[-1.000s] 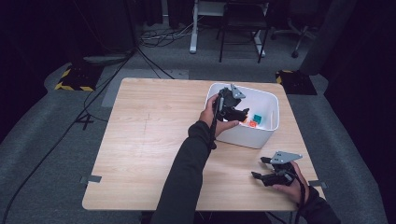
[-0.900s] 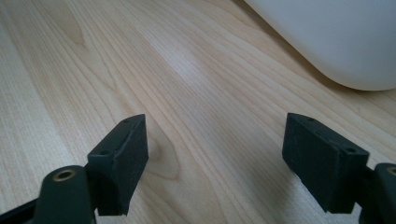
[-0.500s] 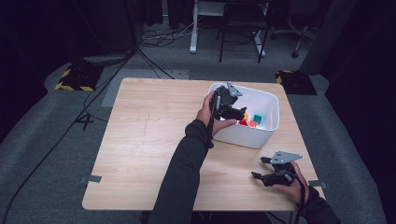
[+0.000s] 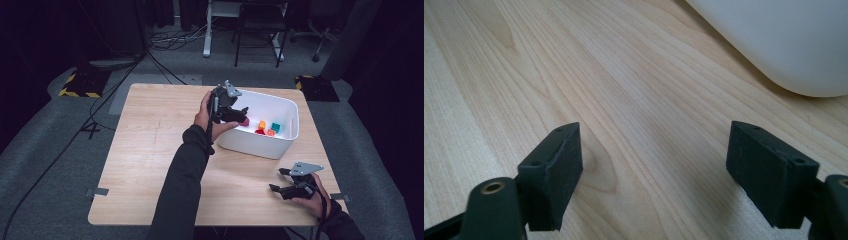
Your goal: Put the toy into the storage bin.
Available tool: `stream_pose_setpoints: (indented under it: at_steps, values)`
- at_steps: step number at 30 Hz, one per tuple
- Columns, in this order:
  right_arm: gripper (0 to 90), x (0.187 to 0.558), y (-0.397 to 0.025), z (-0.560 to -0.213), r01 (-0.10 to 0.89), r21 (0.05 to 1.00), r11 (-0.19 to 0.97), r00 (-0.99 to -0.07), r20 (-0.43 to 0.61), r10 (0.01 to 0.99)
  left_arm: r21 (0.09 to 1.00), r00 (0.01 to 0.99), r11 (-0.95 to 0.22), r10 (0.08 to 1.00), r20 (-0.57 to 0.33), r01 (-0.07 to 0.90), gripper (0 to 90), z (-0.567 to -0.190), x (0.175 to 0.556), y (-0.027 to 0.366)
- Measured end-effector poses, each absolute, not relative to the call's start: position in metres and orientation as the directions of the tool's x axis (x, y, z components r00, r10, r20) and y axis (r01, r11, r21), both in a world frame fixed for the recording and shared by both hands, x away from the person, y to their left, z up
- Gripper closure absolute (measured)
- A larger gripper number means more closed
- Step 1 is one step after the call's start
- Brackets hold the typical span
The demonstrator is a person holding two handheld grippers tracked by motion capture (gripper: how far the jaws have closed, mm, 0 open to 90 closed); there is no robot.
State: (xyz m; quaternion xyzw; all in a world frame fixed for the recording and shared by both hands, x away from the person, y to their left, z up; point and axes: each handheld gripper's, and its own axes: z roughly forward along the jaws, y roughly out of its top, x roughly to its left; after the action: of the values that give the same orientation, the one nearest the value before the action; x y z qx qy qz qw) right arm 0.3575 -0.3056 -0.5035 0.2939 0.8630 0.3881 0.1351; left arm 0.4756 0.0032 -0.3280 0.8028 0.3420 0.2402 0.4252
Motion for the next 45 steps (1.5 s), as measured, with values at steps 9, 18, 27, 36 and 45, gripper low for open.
stream_pose_setpoints:
  at_steps: [9,18,27,36,45]
  values:
    - [22.8,0.358,-0.306,-0.503,0.402,0.749,0.526,-0.791,-0.006,0.612,0.848,0.620,-0.382,0.780,0.082,0.368,20.1,-0.328,0.475,0.031]
    - [22.8,0.358,-0.306,-0.503,0.403,0.749,0.526,-0.791,-0.004,0.612,0.843,0.578,-0.360,0.813,0.073,0.399,20.2,-0.333,0.475,0.065]
    - [22.7,0.358,-0.306,-0.503,0.403,0.749,0.526,-0.791,-0.005,0.612,0.823,0.579,-0.386,0.811,0.087,0.417,20.0,-0.342,0.467,0.087]
    - [22.7,0.358,-0.306,-0.503,0.403,0.749,0.526,-0.791,-0.005,0.612,0.813,0.601,-0.418,0.792,0.108,0.405,19.2,-0.347,0.452,0.097]
    - [22.7,0.358,-0.306,-0.503,0.402,0.749,0.526,-0.791,-0.005,0.612,0.774,0.620,-0.481,0.770,0.149,0.411,19.2,-0.359,0.438,0.109]
